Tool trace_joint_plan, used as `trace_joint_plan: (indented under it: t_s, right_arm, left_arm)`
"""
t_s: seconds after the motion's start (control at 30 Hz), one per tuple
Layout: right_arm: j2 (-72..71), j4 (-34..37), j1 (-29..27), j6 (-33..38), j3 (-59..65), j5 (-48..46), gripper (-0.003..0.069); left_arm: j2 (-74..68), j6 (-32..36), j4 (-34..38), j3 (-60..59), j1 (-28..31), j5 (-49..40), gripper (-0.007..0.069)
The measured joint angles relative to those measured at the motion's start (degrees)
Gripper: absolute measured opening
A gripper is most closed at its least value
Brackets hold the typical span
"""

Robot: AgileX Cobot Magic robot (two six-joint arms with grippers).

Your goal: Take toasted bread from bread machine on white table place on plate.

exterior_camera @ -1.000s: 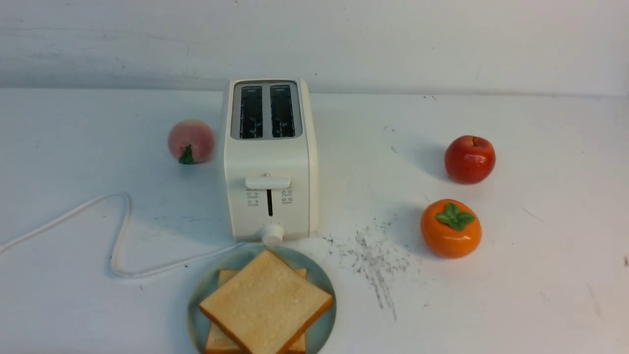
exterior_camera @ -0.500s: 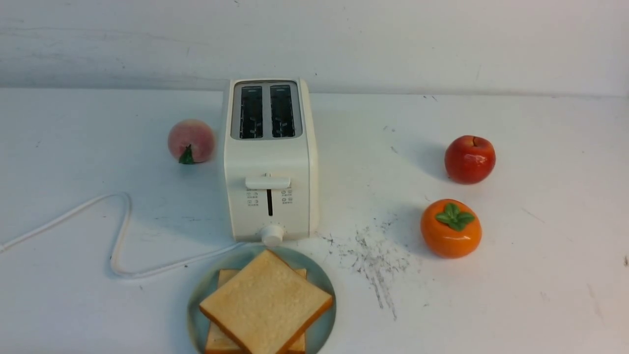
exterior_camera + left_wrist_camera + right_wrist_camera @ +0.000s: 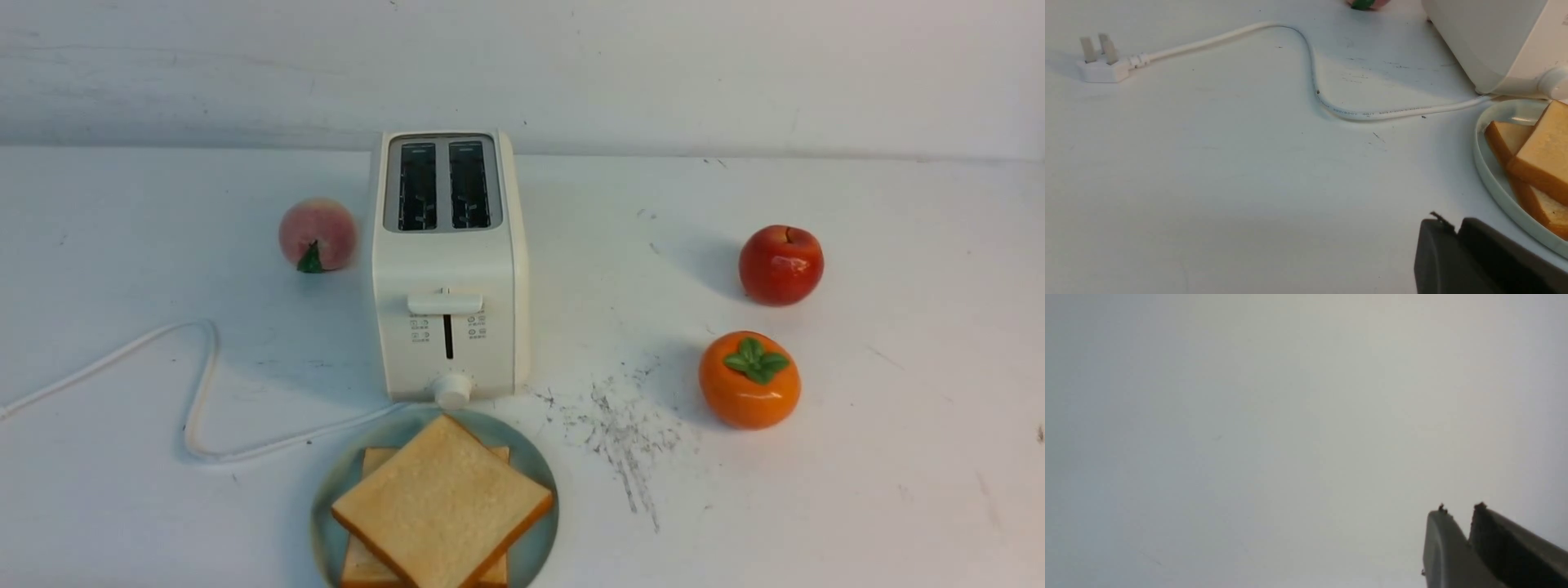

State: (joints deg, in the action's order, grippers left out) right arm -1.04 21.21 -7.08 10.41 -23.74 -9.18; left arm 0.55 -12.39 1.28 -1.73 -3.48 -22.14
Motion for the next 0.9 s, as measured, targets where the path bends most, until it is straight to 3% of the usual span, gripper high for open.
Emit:
trace_joint_plan:
  t_s: [0.1,0.23,0.43,0.6,0.9]
  right_arm:
    - [0.00,-12.96,0.08,-1.33,5.05,-2.95,0.0107]
    - [0.00,-18.29,1.84,-2.46,12.55,-5.96,0.0112]
    - [0.00,-18.69,4.58,-2.93,23.97,-6.84,0.0119]
    - [0.05,-18.01,5.51,-3.74,24.80,-12.08,0.0125]
    - [0.05,-15.67,5.58,-4.10,24.64,-12.93,0.0134]
  left_arm:
    - [0.00,0.05,0.00,0.00,0.00,-0.01,0.0064]
    - [0.00,0.05,0.00,0.00,0.00,-0.01,0.0071]
    - [0.00,0.05,0.00,0.00,0.00,-0.07,0.0075]
    - [0.00,0.05,0.00,0.00,0.00,-0.07,0.0081]
    - [0.00,0.05,0.00,0.00,0.00,-0.07,0.0091]
